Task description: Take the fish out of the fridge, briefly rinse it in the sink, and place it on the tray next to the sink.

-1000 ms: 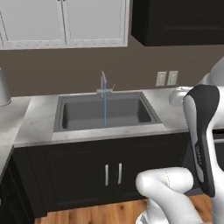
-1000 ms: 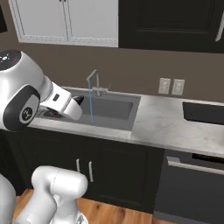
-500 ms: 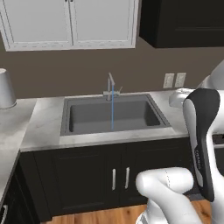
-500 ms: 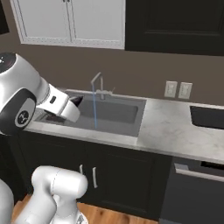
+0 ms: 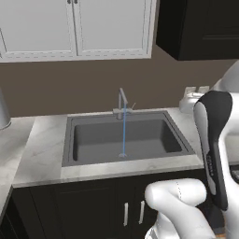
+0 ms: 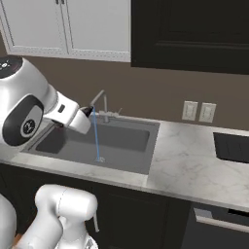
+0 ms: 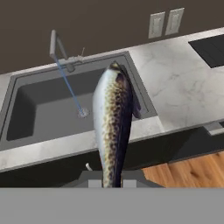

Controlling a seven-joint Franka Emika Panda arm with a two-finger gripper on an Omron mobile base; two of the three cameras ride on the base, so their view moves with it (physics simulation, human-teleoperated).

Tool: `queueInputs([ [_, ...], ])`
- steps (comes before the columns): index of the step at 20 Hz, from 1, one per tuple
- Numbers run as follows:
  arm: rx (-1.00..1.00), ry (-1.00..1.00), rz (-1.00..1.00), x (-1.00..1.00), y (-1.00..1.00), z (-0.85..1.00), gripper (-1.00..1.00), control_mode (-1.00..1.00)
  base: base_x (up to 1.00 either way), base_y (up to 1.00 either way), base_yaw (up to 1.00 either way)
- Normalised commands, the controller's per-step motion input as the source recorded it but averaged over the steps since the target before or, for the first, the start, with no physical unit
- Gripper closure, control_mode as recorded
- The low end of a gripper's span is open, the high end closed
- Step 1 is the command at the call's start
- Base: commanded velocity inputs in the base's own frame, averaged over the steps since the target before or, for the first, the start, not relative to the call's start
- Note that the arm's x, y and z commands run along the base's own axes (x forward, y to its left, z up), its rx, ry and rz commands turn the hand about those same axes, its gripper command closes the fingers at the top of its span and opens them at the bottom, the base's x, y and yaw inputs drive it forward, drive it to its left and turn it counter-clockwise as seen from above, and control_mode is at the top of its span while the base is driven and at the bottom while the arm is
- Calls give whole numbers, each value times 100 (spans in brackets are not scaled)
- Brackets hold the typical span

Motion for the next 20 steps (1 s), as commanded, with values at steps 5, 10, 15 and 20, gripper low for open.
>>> queueInputs([
  [5,10,10,24,-5,-23,-20,100,-100,0,0,0],
  [10,24,14,35,-3,-25,-31,100,-100,0,0,0],
  [15,27,25,39,40,-34,-19,100,-100,0,0,0],
  [20,23,28,38,71,-9,-14,100,-100,0,0,0],
])
